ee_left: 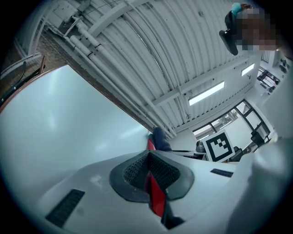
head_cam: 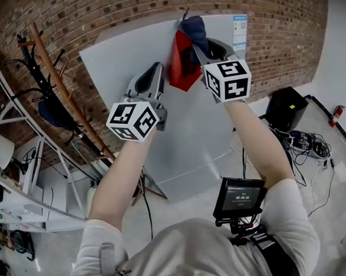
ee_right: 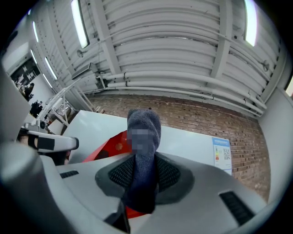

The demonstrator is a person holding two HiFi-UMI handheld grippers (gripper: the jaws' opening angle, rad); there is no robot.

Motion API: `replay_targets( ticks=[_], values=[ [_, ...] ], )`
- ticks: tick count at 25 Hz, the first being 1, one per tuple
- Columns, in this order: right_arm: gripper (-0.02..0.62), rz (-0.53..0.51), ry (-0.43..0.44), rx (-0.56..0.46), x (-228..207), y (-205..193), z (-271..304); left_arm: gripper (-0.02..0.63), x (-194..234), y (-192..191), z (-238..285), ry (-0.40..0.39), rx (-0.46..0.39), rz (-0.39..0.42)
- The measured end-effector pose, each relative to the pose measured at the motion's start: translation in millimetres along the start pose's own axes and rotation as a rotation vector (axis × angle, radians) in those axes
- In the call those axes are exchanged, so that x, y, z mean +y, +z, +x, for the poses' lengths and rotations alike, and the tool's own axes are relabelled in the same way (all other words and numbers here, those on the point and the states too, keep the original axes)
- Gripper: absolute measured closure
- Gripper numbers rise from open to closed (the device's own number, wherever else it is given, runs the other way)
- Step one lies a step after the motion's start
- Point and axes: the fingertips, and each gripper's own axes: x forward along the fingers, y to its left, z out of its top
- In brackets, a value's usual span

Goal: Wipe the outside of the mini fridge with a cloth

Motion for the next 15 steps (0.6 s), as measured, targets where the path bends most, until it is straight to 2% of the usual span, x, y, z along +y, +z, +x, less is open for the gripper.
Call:
replay_targets(
  ticks=[7, 15],
  values=[
    [0.485, -0.018, -0.066, 0.014, -53.7, -15.2, -7.1, 0.602, -14.8, -4.9, 22.0, -0.041, -0.012, -0.019],
    [0.485, 0.045, -0.162, 0.051, -127.1, -40.0, -21.7, 0.602, -29.2, -15.6, 35.9, -0.049, -0.013, -0.061]
  ],
)
